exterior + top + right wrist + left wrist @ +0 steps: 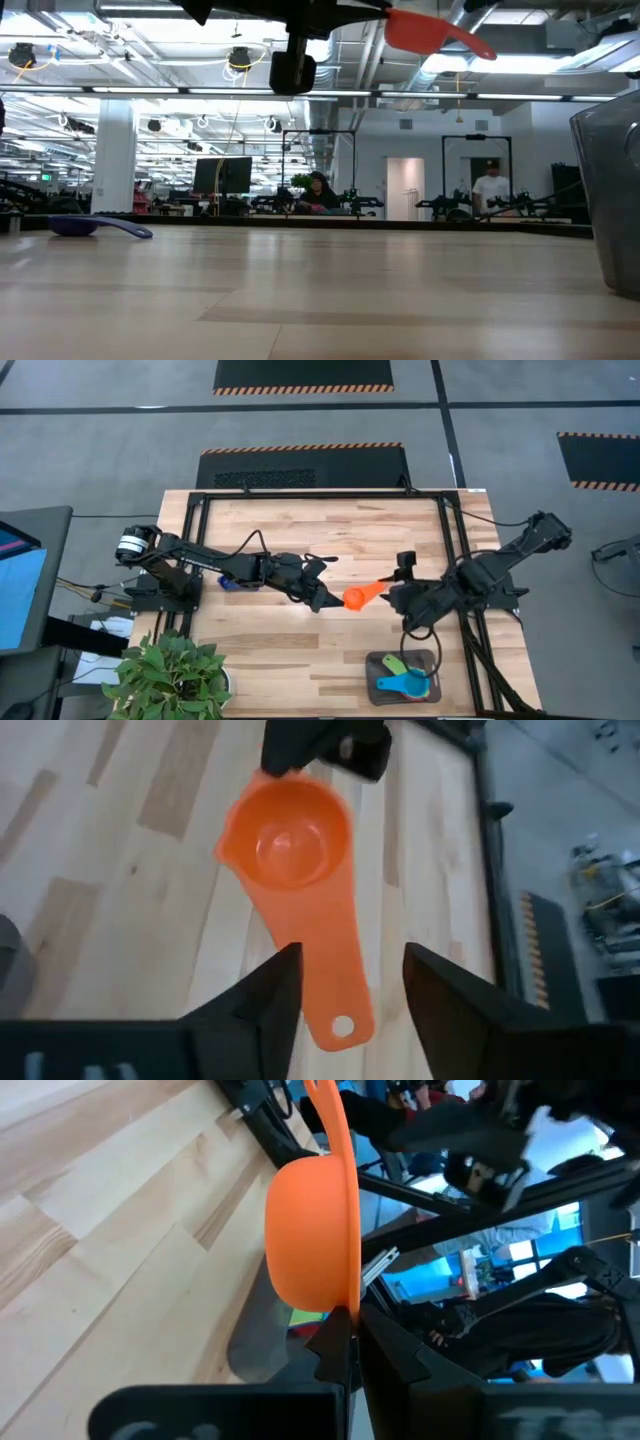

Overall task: Nest measuring cups in basket
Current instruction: Stack the orange measuring cup on top of the light blue measuring cup in the black bin

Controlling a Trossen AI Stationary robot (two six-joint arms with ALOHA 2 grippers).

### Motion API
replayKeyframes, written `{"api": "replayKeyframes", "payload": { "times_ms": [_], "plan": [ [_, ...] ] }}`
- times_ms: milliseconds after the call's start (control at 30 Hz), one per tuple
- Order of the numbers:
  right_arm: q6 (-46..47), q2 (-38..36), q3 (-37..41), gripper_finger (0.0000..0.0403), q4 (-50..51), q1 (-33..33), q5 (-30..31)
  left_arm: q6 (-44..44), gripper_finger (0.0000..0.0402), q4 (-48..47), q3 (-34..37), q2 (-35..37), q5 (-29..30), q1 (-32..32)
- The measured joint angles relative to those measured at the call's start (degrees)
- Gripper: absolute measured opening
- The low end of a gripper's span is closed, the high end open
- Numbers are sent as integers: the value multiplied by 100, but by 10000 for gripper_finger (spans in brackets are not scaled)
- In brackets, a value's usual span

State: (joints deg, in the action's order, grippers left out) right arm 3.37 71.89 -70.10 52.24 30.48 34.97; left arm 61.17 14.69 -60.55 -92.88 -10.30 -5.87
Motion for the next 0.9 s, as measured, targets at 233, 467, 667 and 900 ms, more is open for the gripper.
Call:
{"api": "replayKeyframes", "payload": {
  "times_ms": [233, 467, 667, 900],
  "plan": [
    [-684, 204, 9, 273, 28, -127, -638, 4, 0, 24, 0, 0, -9, 4],
    [-1144, 243, 9, 282, 37, -140, -342, 183, 0, 71, 0, 0, -121, 4],
    [-1250, 246, 9, 282, 42, -171, -208, 234, 0, 379, 0, 0, -121, 13],
    [-1287, 246, 9, 282, 40, -358, -207, 254, 0, 440, 0, 0, -133, -17]
  ]
}}
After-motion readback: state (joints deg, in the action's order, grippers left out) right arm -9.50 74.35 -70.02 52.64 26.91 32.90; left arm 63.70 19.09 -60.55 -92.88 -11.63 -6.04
